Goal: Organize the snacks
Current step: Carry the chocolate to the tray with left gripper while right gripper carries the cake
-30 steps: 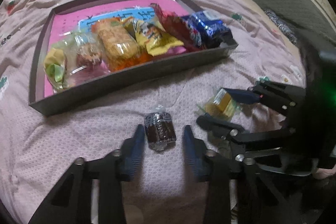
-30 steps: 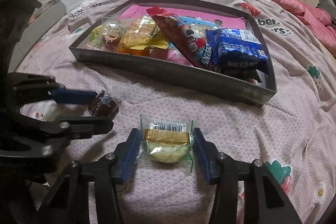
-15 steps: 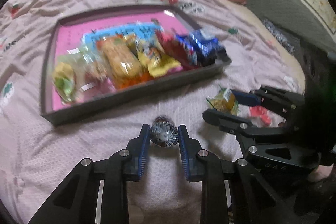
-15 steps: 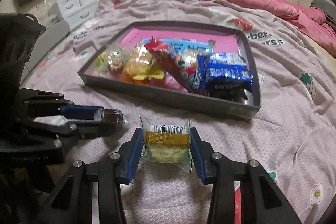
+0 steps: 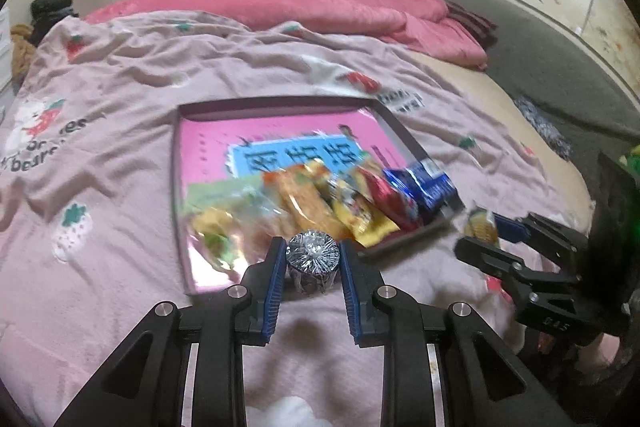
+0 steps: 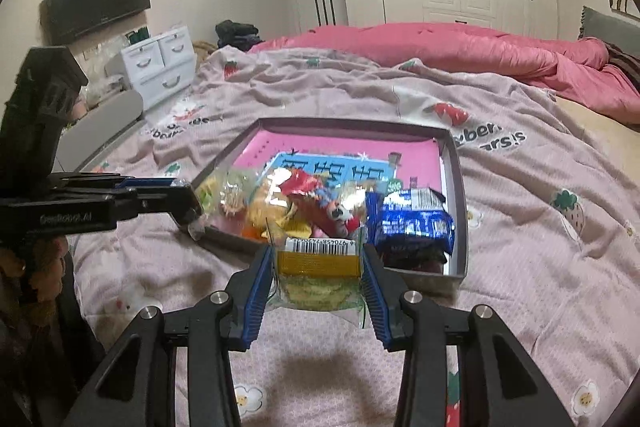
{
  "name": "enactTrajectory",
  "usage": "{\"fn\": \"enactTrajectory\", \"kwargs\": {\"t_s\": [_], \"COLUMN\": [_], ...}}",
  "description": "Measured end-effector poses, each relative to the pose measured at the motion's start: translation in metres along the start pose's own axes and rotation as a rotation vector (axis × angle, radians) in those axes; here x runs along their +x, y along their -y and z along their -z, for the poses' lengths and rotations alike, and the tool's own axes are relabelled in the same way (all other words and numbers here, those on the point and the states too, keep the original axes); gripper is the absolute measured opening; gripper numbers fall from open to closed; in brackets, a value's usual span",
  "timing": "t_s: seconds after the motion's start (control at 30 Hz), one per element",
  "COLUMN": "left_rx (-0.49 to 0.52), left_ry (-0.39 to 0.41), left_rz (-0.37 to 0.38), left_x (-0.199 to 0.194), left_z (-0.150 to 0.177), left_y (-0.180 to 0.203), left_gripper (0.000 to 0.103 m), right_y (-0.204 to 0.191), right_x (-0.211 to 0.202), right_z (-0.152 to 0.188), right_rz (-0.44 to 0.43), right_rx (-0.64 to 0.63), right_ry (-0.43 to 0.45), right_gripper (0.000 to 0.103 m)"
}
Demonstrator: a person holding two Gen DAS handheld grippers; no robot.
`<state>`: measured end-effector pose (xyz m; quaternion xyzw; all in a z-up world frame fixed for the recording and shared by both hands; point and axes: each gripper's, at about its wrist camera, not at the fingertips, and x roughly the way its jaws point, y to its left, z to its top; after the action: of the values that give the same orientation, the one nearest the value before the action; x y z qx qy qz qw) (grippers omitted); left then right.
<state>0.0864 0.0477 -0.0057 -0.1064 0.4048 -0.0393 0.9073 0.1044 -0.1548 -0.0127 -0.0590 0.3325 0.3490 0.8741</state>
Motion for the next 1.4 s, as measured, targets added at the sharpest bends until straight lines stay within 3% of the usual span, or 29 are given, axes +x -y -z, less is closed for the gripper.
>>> {"fn": "enactTrajectory", "kwargs": {"t_s": [0.4, 0.77, 1.4], "left_rx": [-0.059, -0.076, -0.04], "left_ry": [0.049, 0.003, -0.066], "left_rz": [-0.083, -0.143, -0.123], "left_x": [-0.006, 0.01, 0.039], "left_z": [-0.012, -0.009, -0.001], "left_y": [-0.038, -0.056, -0.042], "left_gripper": [0.028, 0.028, 0.028], "right_y": [0.011, 0.023, 0.03], "right_x": [0.005, 0.012, 0.023], "right_z": [-0.012, -0.022, -0.031], "right_rz": [-0.002, -0.009, 0.0], "right_rx": [0.016, 0.046, 0.067], "right_ry": [0.045, 0.071, 0.086], "right_gripper": [0.044, 0.044, 0.044]}}
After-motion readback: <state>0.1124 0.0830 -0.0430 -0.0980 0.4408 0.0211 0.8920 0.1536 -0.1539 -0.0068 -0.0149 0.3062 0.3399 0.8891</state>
